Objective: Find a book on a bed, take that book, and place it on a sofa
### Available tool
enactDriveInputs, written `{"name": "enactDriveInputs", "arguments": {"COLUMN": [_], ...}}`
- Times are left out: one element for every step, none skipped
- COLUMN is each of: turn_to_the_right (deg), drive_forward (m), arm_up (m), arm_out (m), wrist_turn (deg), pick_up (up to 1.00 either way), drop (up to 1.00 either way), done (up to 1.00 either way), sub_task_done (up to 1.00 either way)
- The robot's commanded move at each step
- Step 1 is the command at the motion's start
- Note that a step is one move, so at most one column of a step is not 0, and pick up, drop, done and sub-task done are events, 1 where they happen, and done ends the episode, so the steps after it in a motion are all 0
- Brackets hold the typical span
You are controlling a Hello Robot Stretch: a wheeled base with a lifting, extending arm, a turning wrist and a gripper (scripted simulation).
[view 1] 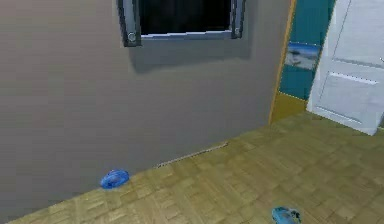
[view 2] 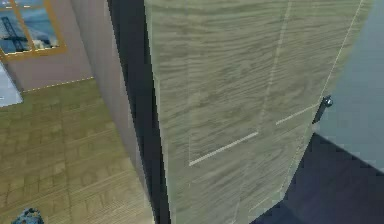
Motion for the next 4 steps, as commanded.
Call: {"name": "enactDriveInputs", "arguments": {"turn_to_the_right": [18.0,0.0,18.0,0.0], "drive_forward": [0.0,0.95,0.0,1.0], "arm_up": [0.0,0.0,0.0,0.0], "arm_out": [0.0,0.0,0.0,0.0], "wrist_turn": [0.0,0.0,0.0,0.0], "pick_up": [0.0,0.0,0.0,0.0], "drop": [0.0,0.0,0.0,0.0], "done": [0.0,0.0,0.0,0.0], "sub_task_done": [0.0,0.0,0.0,0.0]}}
